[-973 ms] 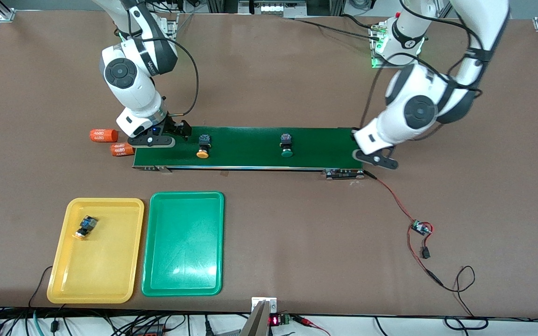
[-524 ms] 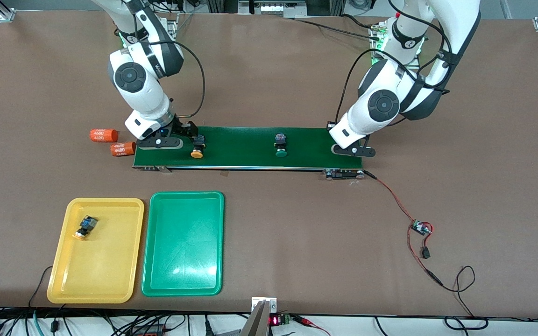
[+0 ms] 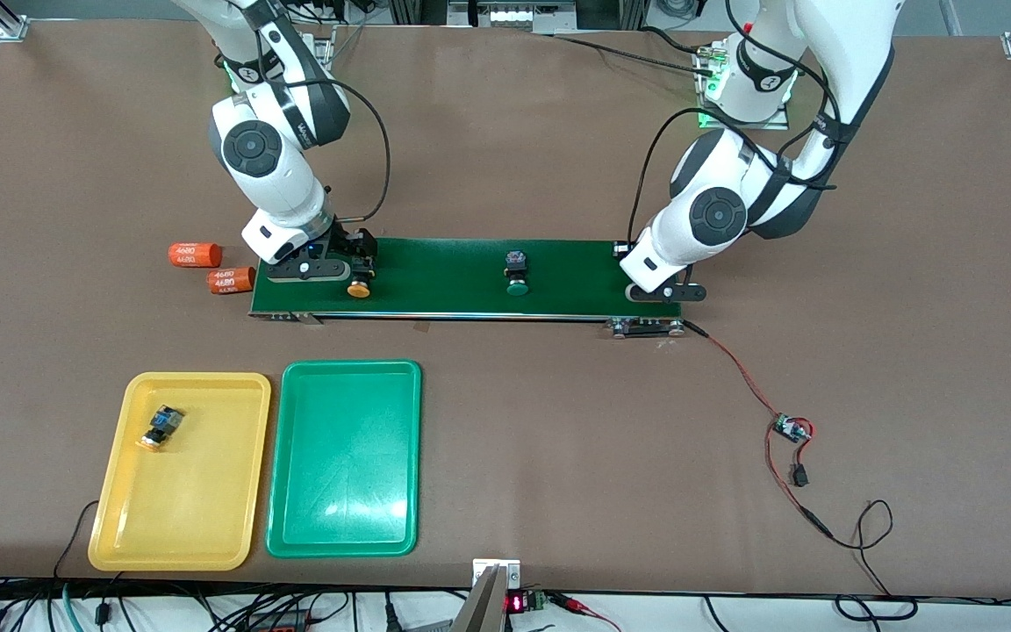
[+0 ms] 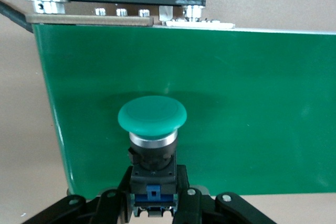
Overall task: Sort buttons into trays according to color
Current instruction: 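Lift the yellow button with the right gripper while the left gripper withdraws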
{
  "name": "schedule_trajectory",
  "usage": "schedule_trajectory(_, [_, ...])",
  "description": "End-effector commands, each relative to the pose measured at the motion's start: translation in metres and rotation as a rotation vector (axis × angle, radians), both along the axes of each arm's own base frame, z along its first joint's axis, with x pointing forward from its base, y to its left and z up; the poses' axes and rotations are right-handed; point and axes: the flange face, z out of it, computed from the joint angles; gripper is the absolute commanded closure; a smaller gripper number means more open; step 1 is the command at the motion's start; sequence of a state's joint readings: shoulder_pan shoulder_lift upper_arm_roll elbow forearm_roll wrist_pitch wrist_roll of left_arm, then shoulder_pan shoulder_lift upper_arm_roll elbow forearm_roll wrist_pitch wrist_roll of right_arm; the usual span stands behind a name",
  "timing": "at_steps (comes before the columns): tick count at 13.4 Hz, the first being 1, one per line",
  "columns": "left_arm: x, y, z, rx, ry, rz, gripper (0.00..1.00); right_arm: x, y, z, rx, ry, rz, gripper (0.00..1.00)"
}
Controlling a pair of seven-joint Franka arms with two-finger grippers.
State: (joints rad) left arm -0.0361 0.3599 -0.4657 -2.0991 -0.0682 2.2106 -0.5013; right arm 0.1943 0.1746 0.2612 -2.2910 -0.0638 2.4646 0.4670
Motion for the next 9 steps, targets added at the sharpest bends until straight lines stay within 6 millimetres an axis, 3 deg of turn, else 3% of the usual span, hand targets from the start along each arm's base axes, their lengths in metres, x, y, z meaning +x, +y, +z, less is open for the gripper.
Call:
schedule_trajectory(1, [0.0,-0.001,0.001,-0.01,0.002,0.034,0.99,0.006,0.005,-0.013,0.011,-0.013,-0.011,0.0])
schedule_trajectory(3, [0.0,-0.001,-0.003,-0.011,0.008,0.035,0.99,0.007,0.004,-0.02,0.016,-0.013,-0.008,0.0])
schedule_trajectory(4, [0.001,-0.001,-0.003,-0.012,0.009,0.035,0.98,0.008,0.003,-0.022,0.016,-0.012,-0.003,0.08])
schedule_trajectory(5, [0.001,-0.001,-0.003,-0.013,0.006,0.029,0.82,0.008,0.003,-0.024,0.013,-0.008,0.001,0.2])
schedule_trajectory(6, [0.003,-0.003,0.0,-0.017,-0.002,0.034,0.32,0.008,0.003,-0.027,0.01,-0.005,0.011,0.37])
schedule_trajectory(7, [0.004,-0.002,0.004,-0.021,-0.015,0.023,0.0,0.007,0.003,-0.028,0.01,-0.004,0.022,0.54])
schedule_trajectory(9, [0.007,-0.002,0.019,-0.024,-0.046,0.019,0.0,0.008,0.001,-0.028,0.009,-0.002,0.022,0.81])
